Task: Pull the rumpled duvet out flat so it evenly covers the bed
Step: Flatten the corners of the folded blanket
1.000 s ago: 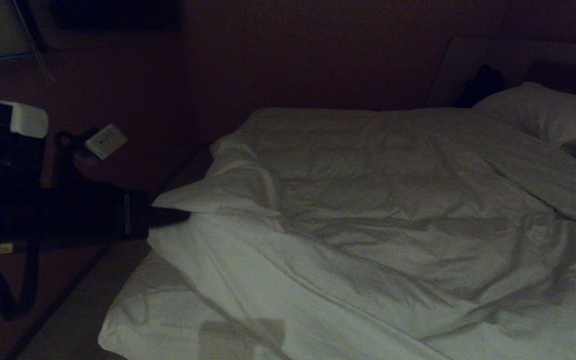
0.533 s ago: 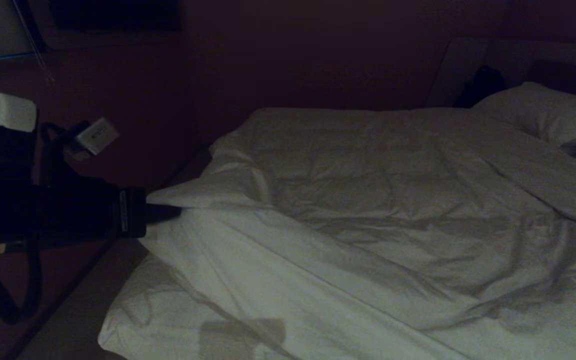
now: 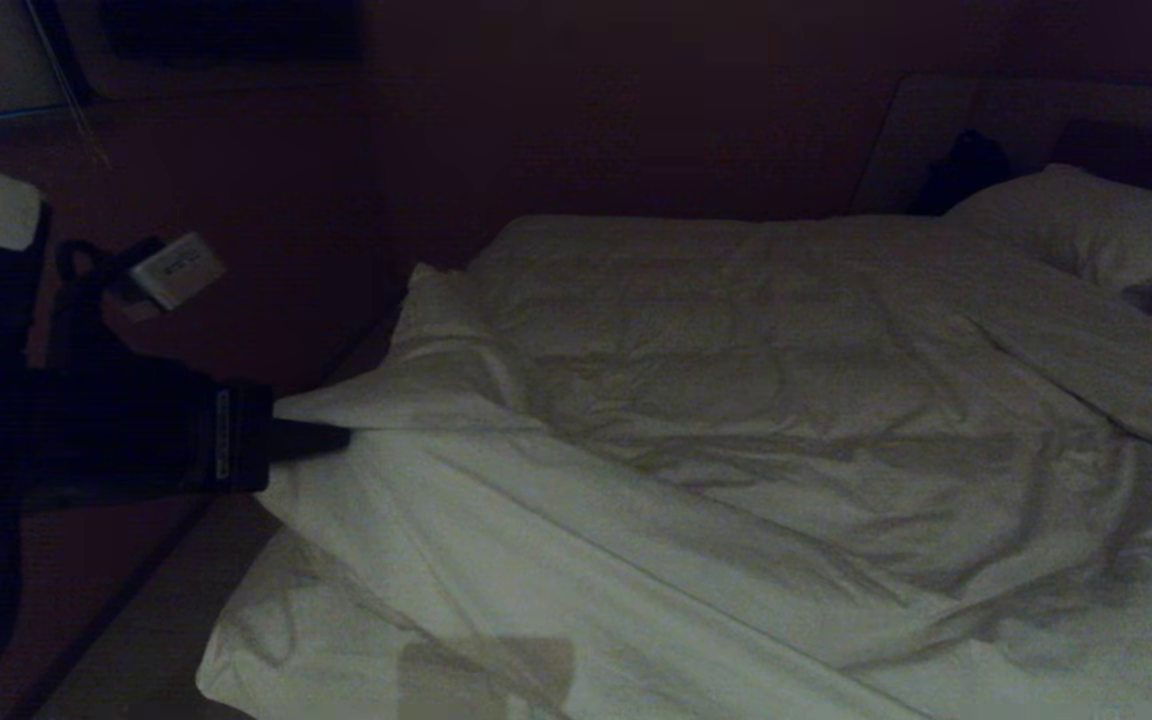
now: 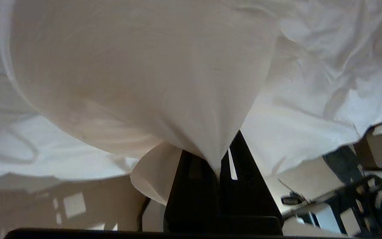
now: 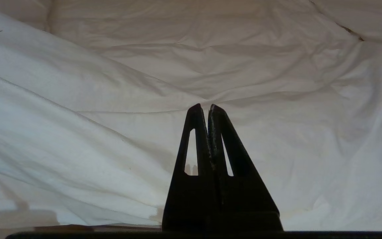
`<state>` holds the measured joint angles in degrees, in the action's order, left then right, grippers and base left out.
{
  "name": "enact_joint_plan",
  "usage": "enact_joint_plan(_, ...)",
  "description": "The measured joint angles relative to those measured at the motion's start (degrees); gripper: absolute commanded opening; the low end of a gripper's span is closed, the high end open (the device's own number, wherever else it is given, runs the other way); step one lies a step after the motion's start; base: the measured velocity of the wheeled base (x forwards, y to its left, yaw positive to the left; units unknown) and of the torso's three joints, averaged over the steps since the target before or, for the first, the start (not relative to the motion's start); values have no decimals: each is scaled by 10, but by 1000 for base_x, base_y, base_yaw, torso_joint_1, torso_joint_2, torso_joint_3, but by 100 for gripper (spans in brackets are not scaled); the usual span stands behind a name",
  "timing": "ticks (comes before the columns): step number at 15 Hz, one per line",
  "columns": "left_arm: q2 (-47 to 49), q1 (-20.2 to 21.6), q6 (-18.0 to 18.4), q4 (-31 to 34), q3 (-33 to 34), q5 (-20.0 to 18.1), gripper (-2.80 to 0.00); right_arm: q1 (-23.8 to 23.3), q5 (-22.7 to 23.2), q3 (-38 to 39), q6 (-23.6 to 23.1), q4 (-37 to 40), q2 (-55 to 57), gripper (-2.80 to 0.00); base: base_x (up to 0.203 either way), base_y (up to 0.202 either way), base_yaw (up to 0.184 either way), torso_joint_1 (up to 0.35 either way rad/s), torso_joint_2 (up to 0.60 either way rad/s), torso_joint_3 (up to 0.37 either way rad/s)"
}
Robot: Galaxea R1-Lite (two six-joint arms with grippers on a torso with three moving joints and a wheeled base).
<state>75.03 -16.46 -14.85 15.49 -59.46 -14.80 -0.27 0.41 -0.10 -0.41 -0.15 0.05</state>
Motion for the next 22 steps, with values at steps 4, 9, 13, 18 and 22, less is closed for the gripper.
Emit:
enact_joint_plan(4,-3,-4,7,21,-13,33,-280,0,0,0,0,0,0,-280,0,0,0,0,0,0)
enact_joint_plan(9,-4,-15,21,38,-12,61,-280,0,0,0,0,0,0,-280,0,0,0,0,0,0)
enact_joint_plan(13,-8,-17,35,40,-13,85,-280,0,0,0,0,0,0,-280,0,0,0,0,0,0)
enact_joint_plan(18,7,-18,62,40,-3,126,-280,0,0,0,0,0,0,-280,0,0,0,0,0,0)
enact_joint_plan(22,14,-19,91,72,3,129,-280,0,0,0,0,0,0,-280,0,0,0,0,0,0)
